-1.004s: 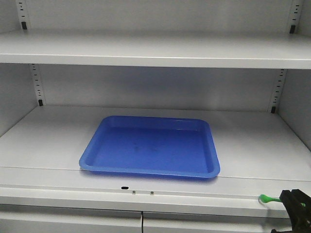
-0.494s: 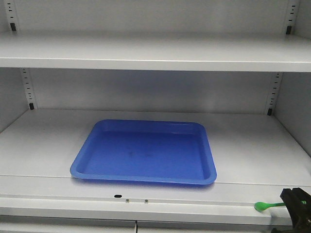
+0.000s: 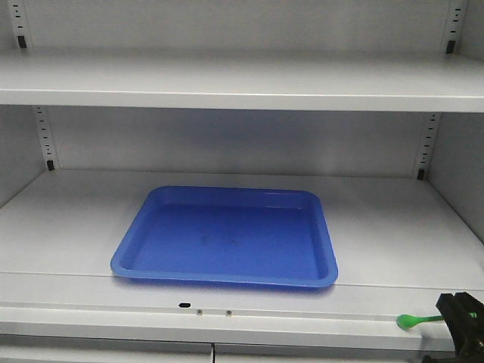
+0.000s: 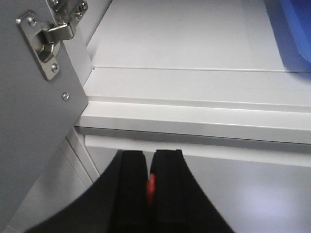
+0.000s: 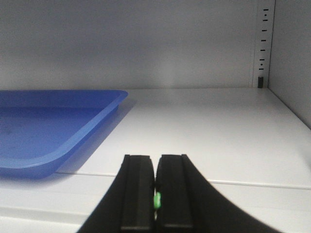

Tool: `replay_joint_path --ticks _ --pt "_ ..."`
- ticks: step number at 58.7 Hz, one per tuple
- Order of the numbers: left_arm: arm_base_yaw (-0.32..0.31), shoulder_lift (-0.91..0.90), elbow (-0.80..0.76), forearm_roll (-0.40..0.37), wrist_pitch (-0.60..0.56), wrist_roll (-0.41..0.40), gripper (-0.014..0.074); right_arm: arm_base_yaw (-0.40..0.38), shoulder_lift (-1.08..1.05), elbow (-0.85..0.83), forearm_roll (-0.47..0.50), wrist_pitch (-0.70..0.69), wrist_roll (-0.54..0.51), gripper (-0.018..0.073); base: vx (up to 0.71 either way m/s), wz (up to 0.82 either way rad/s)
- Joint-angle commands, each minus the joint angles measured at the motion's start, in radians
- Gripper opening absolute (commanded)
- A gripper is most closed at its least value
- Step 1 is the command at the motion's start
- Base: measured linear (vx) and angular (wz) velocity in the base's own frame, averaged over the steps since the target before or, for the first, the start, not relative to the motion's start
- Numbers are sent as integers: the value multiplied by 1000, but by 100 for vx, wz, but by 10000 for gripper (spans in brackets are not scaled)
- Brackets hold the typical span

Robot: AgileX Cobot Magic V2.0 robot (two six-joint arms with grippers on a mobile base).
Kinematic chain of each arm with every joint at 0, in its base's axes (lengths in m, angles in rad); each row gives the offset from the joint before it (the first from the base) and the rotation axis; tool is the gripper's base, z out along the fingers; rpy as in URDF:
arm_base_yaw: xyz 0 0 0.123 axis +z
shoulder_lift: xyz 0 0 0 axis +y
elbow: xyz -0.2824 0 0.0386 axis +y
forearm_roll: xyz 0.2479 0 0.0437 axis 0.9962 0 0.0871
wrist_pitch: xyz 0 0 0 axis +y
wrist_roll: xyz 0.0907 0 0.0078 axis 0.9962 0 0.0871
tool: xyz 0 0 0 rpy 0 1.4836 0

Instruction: Sort red and green spoons into left cabinet

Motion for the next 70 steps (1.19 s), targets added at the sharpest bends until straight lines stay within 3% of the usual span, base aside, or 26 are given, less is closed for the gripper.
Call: replay_joint_path --ticks 1,46,62,70 --pt "-6 -1 -32 12 -59 -1 -3 -1 -21 -24 -2 -65 -9 -8 0 0" --pt "-6 -1 -32 12 -65 -1 -3 -1 -21 -24 -10 -64 4 -8 0 0" --pt "-6 -1 -32 12 -64 -1 -3 -1 -21 -24 -184 -57 91 -6 0 0" --pt "-6 -1 -32 12 -63 -1 -3 -1 -21 -24 -220 -57 126 -4 0 0"
